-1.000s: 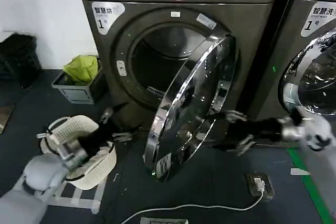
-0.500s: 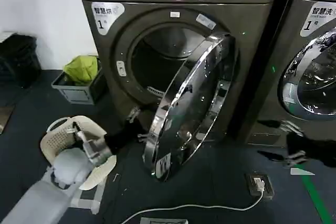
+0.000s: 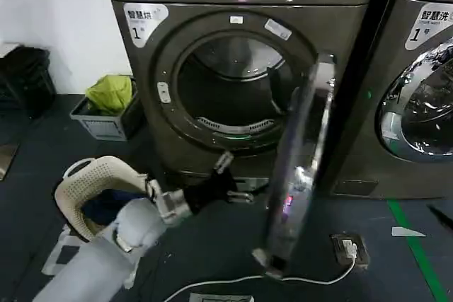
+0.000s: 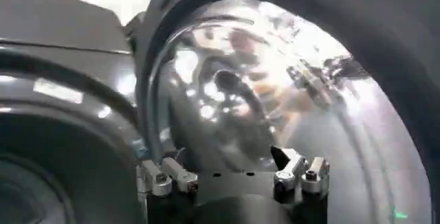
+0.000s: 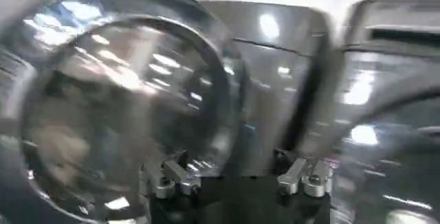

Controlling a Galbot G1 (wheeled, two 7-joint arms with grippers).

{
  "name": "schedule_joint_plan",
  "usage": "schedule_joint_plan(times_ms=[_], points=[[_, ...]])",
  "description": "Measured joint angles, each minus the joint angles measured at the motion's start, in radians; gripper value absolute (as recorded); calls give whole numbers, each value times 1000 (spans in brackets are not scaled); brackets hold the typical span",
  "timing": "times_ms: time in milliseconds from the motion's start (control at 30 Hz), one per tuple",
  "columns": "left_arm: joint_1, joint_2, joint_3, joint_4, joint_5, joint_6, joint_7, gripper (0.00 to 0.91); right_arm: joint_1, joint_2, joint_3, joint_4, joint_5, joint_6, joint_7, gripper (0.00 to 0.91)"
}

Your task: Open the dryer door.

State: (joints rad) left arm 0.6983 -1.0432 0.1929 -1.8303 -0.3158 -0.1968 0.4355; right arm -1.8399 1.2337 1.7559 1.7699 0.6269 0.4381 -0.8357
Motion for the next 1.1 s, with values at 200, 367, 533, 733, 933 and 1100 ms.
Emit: schedule_joint_plan(times_ms=[200,367,533,733,933,1100], points=[[-53,-64,90,45,7,5,-10,907,-17,114,109,9,-139,-86,345,907],[-91,-118,158,88,12,6,-10,907,-21,181,203,4,-235,-176,580,907],[-122,-177,213,132,42,6,-35,907,-10,243,281,17,-297,-296,784,907],[-155,-264,256,200,68,17,-82,907,11,312,343,17,-369,-337,969,907],[-187,-362,278,282,96,33,-131,907,23,372,385,55,-382,-407,1064,907],[-201,-437,290,349,118,47,-152,907,23,376,417,98,-382,-421,1089,907]])
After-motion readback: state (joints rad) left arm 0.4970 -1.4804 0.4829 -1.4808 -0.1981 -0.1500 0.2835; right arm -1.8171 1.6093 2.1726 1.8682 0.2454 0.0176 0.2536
